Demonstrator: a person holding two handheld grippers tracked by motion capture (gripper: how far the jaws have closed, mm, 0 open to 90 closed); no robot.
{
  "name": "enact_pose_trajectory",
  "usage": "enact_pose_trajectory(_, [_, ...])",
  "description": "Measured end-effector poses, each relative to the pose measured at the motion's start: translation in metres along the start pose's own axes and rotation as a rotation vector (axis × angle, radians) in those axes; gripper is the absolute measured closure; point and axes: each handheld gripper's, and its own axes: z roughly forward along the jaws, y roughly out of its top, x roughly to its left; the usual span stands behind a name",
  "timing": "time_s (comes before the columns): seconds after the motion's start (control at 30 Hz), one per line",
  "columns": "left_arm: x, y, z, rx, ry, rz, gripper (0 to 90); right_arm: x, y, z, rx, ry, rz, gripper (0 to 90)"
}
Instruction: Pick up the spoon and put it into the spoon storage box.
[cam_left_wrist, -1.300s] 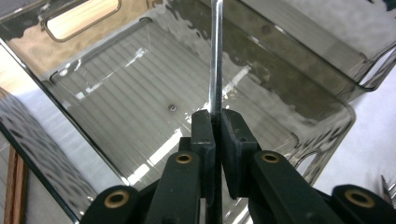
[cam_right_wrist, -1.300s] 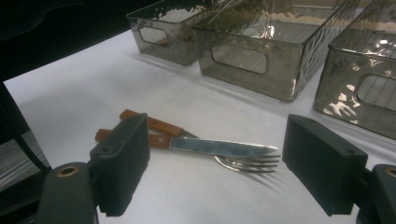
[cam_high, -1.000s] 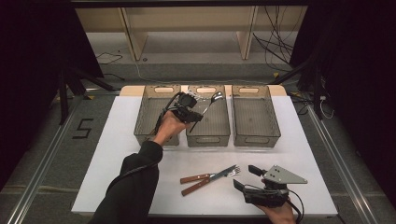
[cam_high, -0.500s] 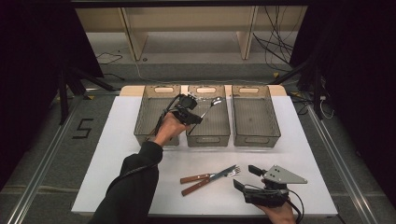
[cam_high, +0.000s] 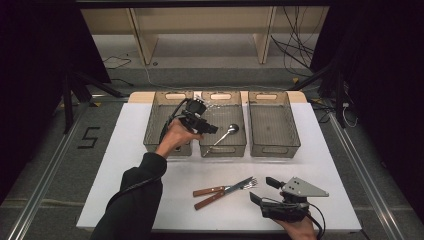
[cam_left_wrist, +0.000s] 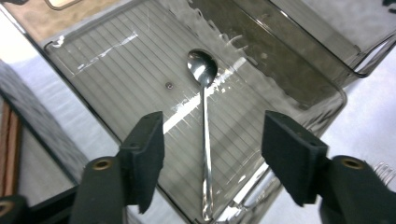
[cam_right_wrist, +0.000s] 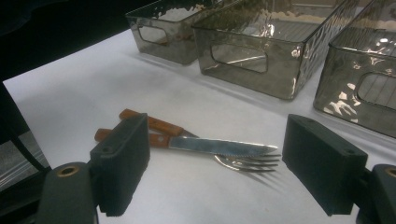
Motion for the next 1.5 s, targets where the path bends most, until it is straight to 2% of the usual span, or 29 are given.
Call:
enact_pose_trajectory(0.17, [0.000, -0.010, -0.015, -0.033, -0.005, -0.015, 31.4, 0.000, 0.000, 0.000, -0.002, 0.000, 0.000, 23.8])
enact_pose_trajectory(0.27, [-0.001, -0.016, -0.021, -0.039, -0.008, -0.007, 28.7, 0.000, 0.000, 0.000, -0.002, -0.001, -0.002, 23.9])
enact_pose_trajectory(0.33, [-0.001, -0.027, -0.030, -0.065, -0.014, -0.011, 27.5, 0.001, 0.000, 0.000, -0.001, 0.000, -0.002, 23.8])
enact_pose_trajectory(0.37, [-0.001, -0.027, -0.030, -0.065, -0.014, -0.011, 27.1, 0.001, 0.000, 0.000, 0.000, 0.000, 0.000, 23.9])
enact_pose_trajectory(0.47, [-0.001, -0.042, -0.038, -0.103, -0.016, -0.027, 25.8, 0.001, 0.000, 0.001, 0.004, 0.000, -0.002, 23.9])
enact_pose_trajectory(0.5, [-0.001, -0.045, -0.040, -0.102, -0.014, -0.029, 25.5, 0.001, 0.000, 0.001, 0.004, 0.001, 0.000, 23.9])
enact_pose_trajectory(0.57, [-0.002, -0.048, -0.042, -0.101, -0.013, -0.025, 24.6, 0.001, 0.000, 0.002, 0.007, 0.001, -0.006, 23.8])
enact_pose_trajectory(0.67, [-0.005, -0.058, -0.048, -0.132, -0.007, -0.018, 23.9, 0.002, 0.000, 0.002, 0.012, 0.005, -0.007, 23.8])
enact_pose_trajectory(0.77, [-0.007, -0.063, -0.052, -0.142, -0.004, -0.009, 22.7, 0.002, 0.000, 0.003, 0.014, 0.007, -0.013, 23.8])
enact_pose_trajectory(0.83, [-0.008, -0.072, -0.058, -0.154, -0.003, 0.008, 22.0, 0.003, 0.000, 0.003, 0.016, 0.013, -0.015, 23.8])
enact_pose_trajectory(0.93, [-0.007, -0.078, -0.062, -0.174, -0.001, 0.006, 21.6, 0.003, 0.001, 0.004, 0.022, 0.017, -0.016, 23.8])
enact_pose_trajectory(1.03, [-0.006, -0.087, -0.069, -0.210, -0.014, -0.012, 21.1, 0.005, 0.002, 0.004, 0.021, 0.023, -0.021, 23.8])
enact_pose_trajectory(1.23, [-0.007, -0.099, -0.077, -0.240, -0.017, -0.010, 20.3, 0.006, 0.004, 0.007, 0.035, 0.038, -0.039, 23.7])
enact_pose_trajectory(1.4, [-0.008, -0.117, -0.084, -0.279, -0.014, -0.008, 20.1, 0.008, 0.009, 0.009, 0.049, 0.054, -0.070, 23.7])
enact_pose_trajectory(1.5, [-0.008, -0.123, -0.084, -0.284, -0.013, -0.008, 19.9, 0.009, 0.012, 0.012, 0.065, 0.068, -0.089, 23.7])
